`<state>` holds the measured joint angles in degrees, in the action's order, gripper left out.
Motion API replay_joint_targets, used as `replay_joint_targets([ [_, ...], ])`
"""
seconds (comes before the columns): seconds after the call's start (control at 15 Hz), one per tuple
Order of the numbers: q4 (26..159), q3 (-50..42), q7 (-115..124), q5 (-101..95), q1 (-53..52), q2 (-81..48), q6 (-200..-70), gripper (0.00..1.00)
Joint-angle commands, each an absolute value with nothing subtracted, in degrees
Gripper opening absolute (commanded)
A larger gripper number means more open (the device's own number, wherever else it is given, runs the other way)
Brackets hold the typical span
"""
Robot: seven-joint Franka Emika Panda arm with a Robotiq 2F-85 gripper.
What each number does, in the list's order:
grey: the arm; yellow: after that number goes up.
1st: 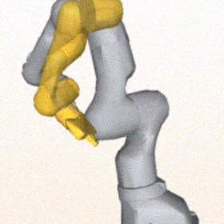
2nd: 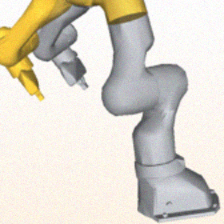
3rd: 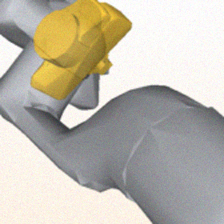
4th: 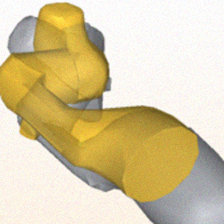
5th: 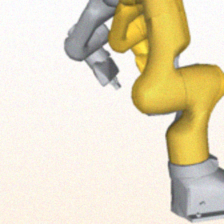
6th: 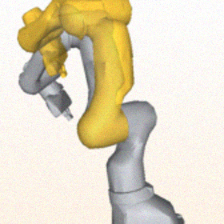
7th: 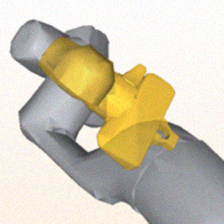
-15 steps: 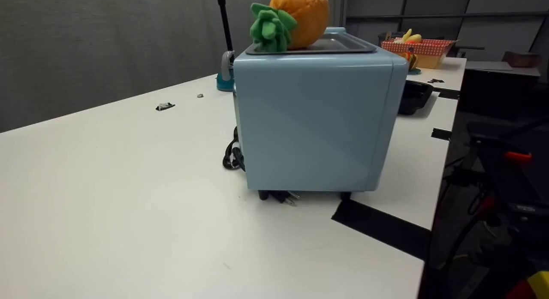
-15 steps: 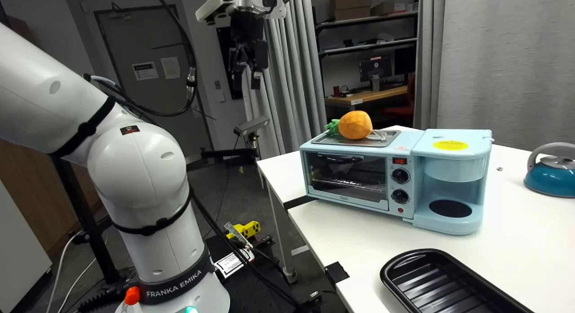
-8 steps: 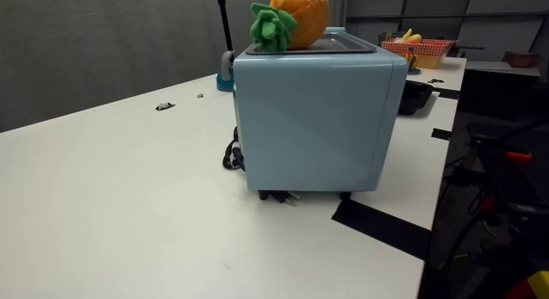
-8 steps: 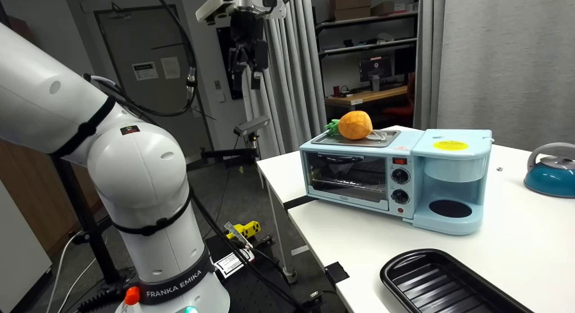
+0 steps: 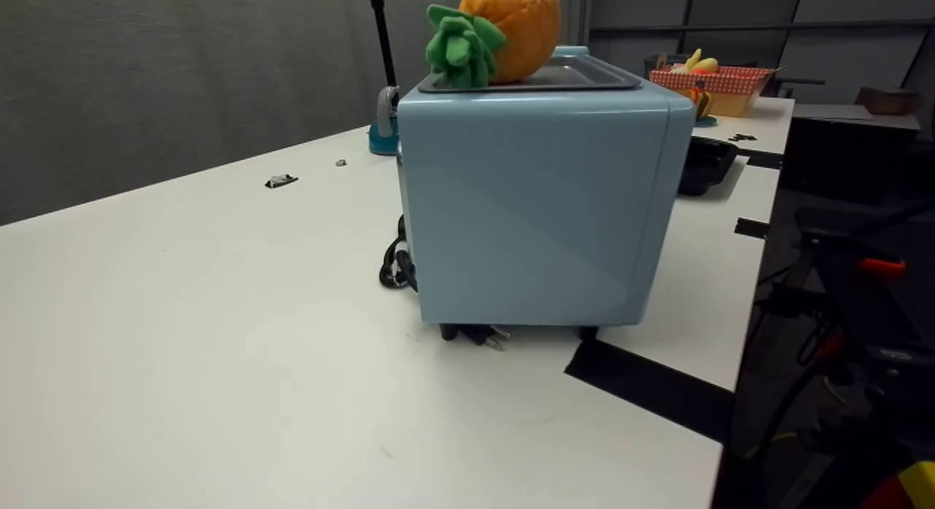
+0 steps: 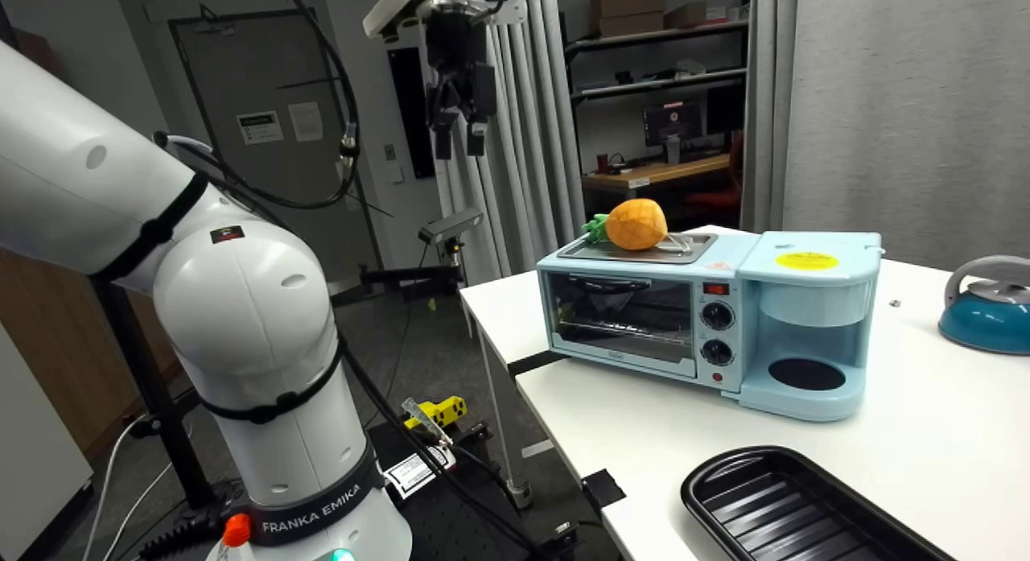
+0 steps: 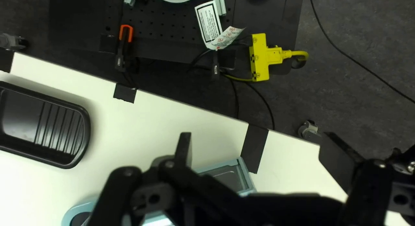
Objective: Push the button on the top of the breakfast maker
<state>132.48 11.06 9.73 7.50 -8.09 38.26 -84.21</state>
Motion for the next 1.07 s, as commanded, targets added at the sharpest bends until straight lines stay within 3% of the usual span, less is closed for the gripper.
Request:
replay_joint_targets([
  [0.0, 131.7, 9.2, 9.1, 4.4, -5.5, 38.7, -86.7, 1.00],
  [0.67, 128.5, 3.4, 10.2, 1.1, 0.7, 30.7, -100.7, 1.00],
  [1.0, 128.9, 2.2, 9.6, 1.4, 0.8, 30.1, -101.7, 1.00],
])
